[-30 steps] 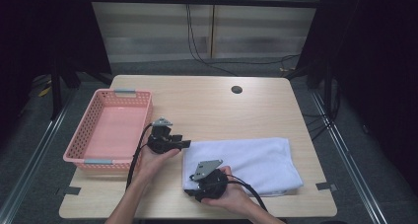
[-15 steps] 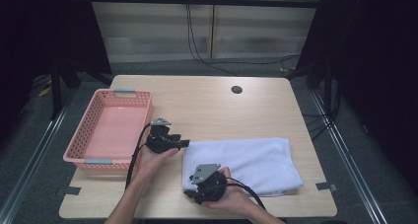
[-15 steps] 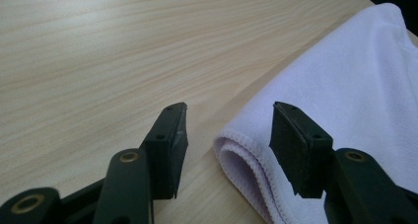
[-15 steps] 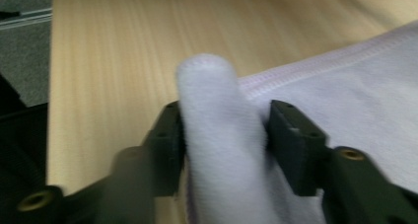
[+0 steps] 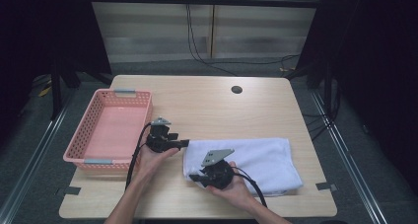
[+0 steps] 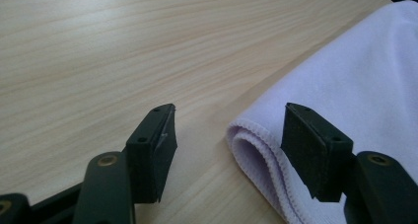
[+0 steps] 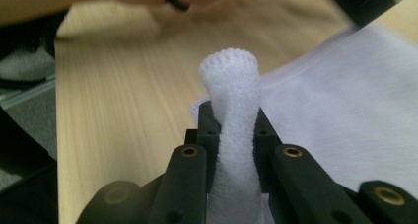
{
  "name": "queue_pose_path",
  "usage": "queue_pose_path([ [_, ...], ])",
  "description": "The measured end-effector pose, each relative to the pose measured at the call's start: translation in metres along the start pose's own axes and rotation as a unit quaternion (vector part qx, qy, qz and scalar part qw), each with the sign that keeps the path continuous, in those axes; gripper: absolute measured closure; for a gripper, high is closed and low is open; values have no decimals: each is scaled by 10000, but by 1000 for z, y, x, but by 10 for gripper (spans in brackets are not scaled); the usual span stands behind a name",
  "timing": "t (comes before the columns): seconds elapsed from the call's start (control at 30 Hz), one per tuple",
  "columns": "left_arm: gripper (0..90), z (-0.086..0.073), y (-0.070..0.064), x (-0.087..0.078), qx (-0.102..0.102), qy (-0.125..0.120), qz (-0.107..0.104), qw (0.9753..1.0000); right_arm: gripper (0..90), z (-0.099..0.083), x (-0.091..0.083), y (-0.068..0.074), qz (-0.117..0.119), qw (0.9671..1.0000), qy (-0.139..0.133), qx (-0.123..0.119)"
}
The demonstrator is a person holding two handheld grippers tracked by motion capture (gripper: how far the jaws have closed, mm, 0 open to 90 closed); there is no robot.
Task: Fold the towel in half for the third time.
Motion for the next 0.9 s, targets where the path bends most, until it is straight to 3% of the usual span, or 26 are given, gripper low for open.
queue_pose_path([
  [0.1, 377, 0, 2, 1, -90, -38, -13, 10000, 813, 11, -12, -9, -33, 9996, -207, 181],
  [0.2, 370, 0, 1, 4, -174, -44, -53, 9998, 813, 10, -15, -14, 59, 9988, -292, 399],
  [0.3, 361, 0, -1, 10, -132, 69, -65, 9999, 813, 8, -16, -17, 115, 9980, -295, 542],
  [0.53, 375, -6, -12, 24, 229, 398, -62, 9989, 813, 7, -16, -19, 132, 9977, -287, 607],
  [0.63, 490, -6, -14, 25, 186, 448, -188, 9986, 813, 7, -18, -20, 133, 9974, -281, 653],
  [0.7, 640, -8, -17, 25, 230, 507, -304, 9980, 813, 7, -19, -22, 147, 9969, -313, 708],
  [0.77, 762, -7, -19, 26, 144, 433, -382, 9982, 813, 8, -20, -23, 124, 9969, -319, 710],
  [0.9, 808, -3, -18, 23, -132, 238, -543, 9982, 814, 9, -23, -24, 169, 9958, -385, 817],
])
Point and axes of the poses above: each handheld gripper's, and its own axes: x roughly forward along the jaws, z roughly out of its top, y roughly to its left, the point moved 5 cm from there along x, roughly forward along the jaws, and after that the axes turned 10 degrees about -y, right-handed, at the moved point
